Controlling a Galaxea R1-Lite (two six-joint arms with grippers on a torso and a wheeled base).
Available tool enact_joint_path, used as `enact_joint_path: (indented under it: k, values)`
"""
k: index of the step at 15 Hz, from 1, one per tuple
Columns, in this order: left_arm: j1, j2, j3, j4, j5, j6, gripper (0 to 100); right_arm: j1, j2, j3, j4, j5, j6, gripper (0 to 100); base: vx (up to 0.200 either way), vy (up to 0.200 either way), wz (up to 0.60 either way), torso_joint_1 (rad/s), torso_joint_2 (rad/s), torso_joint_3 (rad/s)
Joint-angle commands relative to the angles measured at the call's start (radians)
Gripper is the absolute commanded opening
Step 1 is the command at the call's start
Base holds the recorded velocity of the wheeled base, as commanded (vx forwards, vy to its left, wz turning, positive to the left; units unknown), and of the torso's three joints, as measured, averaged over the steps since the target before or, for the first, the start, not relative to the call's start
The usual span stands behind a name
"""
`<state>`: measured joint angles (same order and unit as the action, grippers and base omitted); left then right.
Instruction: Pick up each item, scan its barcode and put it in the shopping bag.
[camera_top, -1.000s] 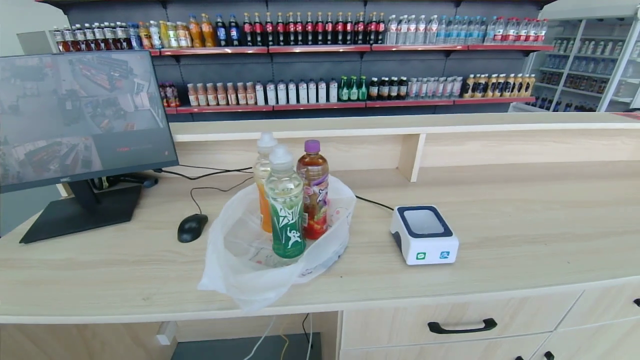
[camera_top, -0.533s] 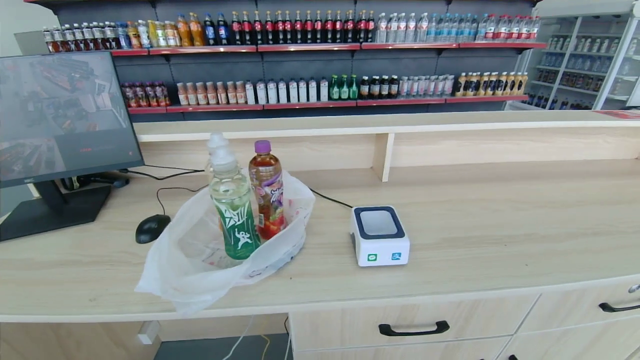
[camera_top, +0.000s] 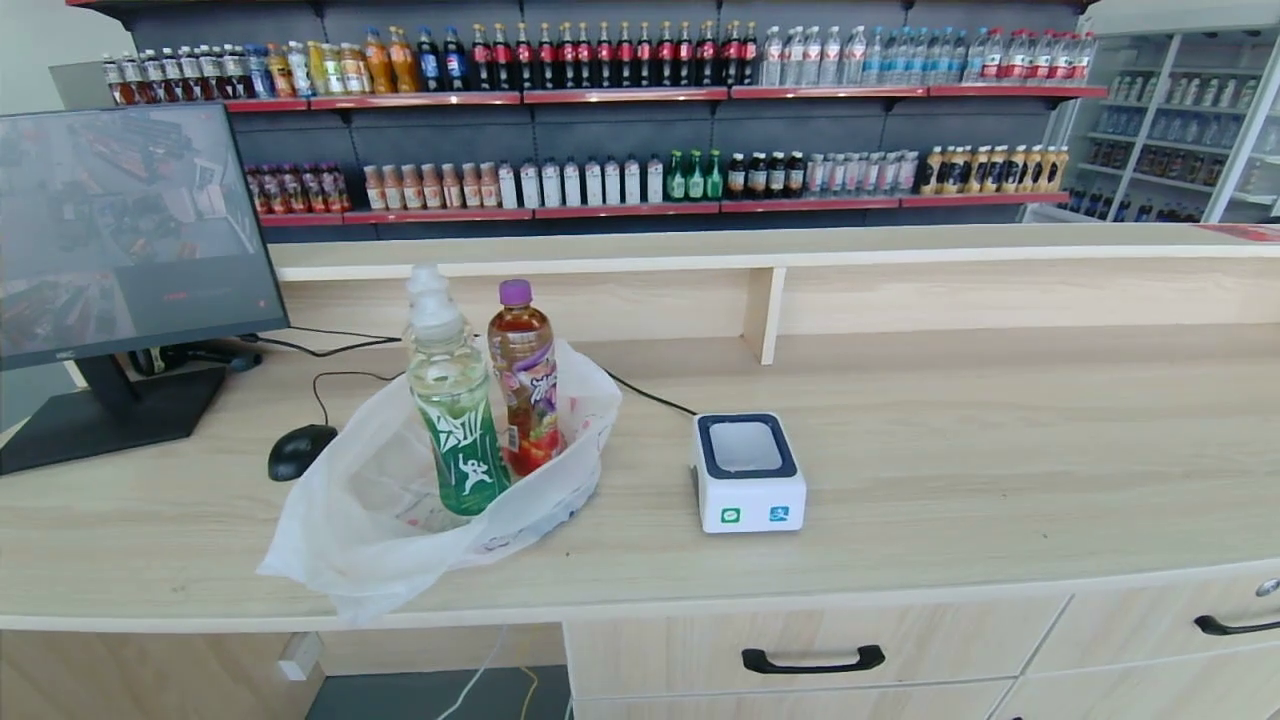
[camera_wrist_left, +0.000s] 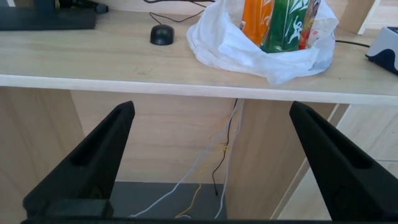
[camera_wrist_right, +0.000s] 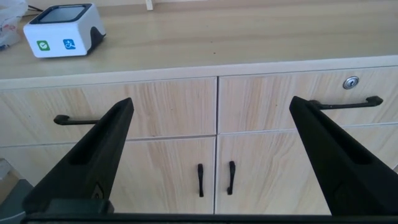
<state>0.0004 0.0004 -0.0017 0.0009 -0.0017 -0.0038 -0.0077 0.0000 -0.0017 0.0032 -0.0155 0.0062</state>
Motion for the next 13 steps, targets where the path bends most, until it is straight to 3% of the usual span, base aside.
enact_joint_path:
  k: [1, 13]
  values:
    - [0.001, 0.000, 0.000, 0.001, 0.000, -0.001, 100, 0.000, 0.002, 0.000, 0.000, 0.000, 0.000, 100, 0.000, 0.000, 0.00, 0.000, 0.00, 0.000]
    - [0.001, 0.000, 0.000, 0.001, 0.000, -0.002, 100, 0.000, 0.002, 0.000, 0.000, 0.000, -0.005, 100, 0.000, 0.000, 0.00, 0.000, 0.00, 0.000]
